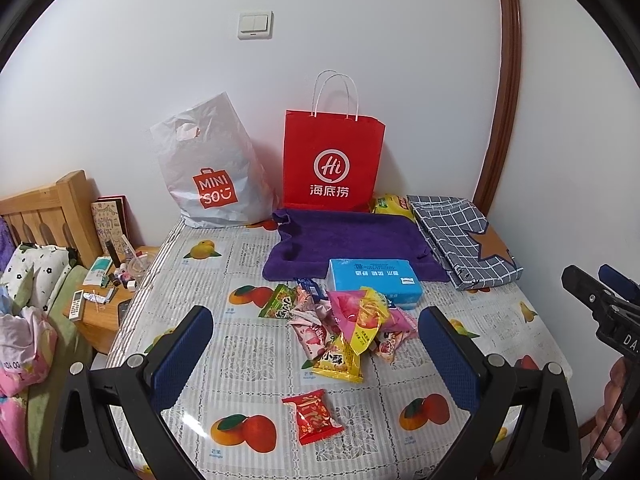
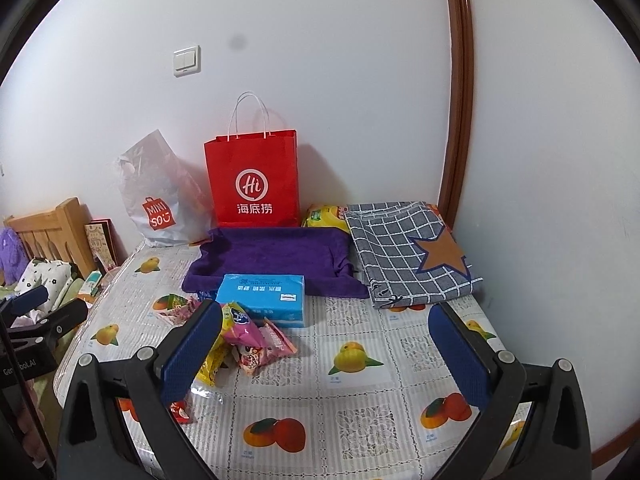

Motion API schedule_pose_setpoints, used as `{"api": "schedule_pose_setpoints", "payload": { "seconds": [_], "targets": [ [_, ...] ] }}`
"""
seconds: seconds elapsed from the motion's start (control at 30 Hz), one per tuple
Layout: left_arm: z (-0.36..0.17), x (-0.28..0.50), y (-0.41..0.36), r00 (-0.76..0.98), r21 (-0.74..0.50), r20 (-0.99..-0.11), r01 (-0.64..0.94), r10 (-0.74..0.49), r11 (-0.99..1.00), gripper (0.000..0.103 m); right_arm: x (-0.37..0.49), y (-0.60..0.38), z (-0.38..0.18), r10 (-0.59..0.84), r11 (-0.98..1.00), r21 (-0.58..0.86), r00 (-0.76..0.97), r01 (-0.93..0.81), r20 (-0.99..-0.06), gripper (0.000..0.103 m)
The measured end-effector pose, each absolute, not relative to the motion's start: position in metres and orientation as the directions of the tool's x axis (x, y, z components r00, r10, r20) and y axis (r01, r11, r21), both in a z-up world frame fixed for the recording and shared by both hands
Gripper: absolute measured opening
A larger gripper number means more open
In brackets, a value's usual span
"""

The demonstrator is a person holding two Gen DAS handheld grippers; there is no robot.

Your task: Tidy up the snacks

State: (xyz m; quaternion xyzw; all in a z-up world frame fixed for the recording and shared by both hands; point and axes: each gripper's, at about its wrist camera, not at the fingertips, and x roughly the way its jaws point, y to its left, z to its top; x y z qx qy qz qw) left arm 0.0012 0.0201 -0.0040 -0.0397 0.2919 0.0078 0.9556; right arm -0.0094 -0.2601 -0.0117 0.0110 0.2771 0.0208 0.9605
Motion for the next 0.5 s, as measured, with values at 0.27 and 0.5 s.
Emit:
{"api": "schedule_pose_setpoints", "payload": {
  "seconds": [0.27, 0.5],
  "targets": [
    [-0.0053, 0.0007, 0.0190, 0.829, -0.069, -0.559, -0.039, -0.006, 0.997, 0.103, -0.0093, -0.2603, -0.0136, 0.049, 0.999, 0.044, 0.845, -0.030, -0.532, 0.102],
    [-0.0093, 0.0018, 0.0141, 0.825, -0.063, -0.565, -0.029, -0.012, 0.998, 0.103, -0.0083, -0.2606, -0.0174, 0.052, 0.998, 0.049, 0.842, -0.030, -0.537, 0.102]
  ]
}}
